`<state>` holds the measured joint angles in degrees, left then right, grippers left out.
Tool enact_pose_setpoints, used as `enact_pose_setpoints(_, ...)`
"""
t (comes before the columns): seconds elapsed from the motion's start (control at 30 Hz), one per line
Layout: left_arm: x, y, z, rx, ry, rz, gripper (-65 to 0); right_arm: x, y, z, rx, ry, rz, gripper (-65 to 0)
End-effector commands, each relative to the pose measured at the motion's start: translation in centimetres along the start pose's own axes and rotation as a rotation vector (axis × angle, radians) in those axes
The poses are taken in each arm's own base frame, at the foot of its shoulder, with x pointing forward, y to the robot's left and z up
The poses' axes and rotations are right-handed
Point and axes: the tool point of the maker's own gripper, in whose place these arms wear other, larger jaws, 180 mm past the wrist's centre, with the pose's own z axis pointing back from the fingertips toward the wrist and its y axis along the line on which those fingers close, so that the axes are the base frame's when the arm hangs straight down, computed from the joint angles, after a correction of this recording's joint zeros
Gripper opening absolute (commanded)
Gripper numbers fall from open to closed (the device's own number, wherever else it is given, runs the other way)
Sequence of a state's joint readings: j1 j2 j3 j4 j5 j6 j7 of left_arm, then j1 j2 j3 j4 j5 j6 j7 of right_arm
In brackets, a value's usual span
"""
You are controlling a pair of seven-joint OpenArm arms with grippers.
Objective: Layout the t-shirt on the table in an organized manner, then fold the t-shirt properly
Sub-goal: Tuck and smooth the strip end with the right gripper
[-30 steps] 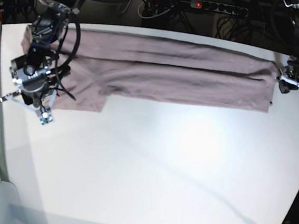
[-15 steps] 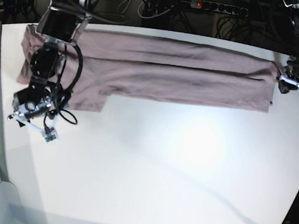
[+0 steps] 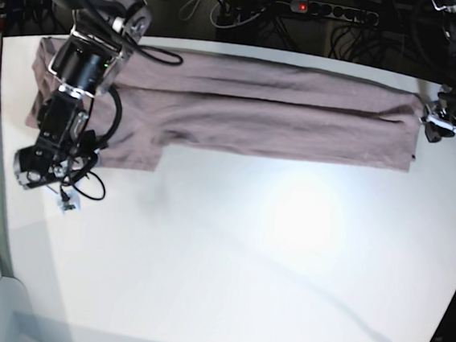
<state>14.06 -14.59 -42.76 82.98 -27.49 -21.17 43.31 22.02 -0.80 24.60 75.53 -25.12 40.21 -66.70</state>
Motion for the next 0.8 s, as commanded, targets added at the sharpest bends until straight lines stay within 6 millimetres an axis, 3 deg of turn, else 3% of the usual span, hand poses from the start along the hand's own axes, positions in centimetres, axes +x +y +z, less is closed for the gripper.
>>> enact_pose_setpoints(0.0,1.8,0.1,0.3,-0.002,-0.05,-0.015,-42.5,1.5,-1.0,0.9,-0.026,-0.043,-0.008,-20.2)
enact_pose_setpoints(0.07,1.8,0.1,0.3,-0.002,-0.05,-0.015,-42.5,1.6,-1.0,0.9,-0.024,-0.05,-0.007,-23.0)
enact_pose_setpoints(0.13,1.8,0.1,0.3,-0.002,-0.05,-0.015,-42.5,2.2,-0.4,0.9,0.0,-0.076,-0.012,-32.7)
enact_pose_setpoints(0.27,1.8,0.1,0.3,-0.003,-0.05,-0.013,-42.5,2.2,-0.1,0.9,0.008,-0.073,-0.013,-65.0)
enact_pose_setpoints(0.43,1.8,0.1,0.3,-0.003,-0.05,-0.013,-42.5,2.1,-0.9,1.6,-0.013,-0.075,-0.027,-65.0)
enact_pose_setpoints(0.6,1.8,0.1,0.3,-0.003,-0.05,-0.013,-42.5,2.0,-3.5,5.5,-0.141,-0.149,-0.055,-65.0)
enact_pose_setpoints(0.77,1.7,0.1,0.3,-0.003,-0.048,-0.013,-42.5,-0.7,-4.6,9.3,-0.254,-0.147,-0.092,-65.0)
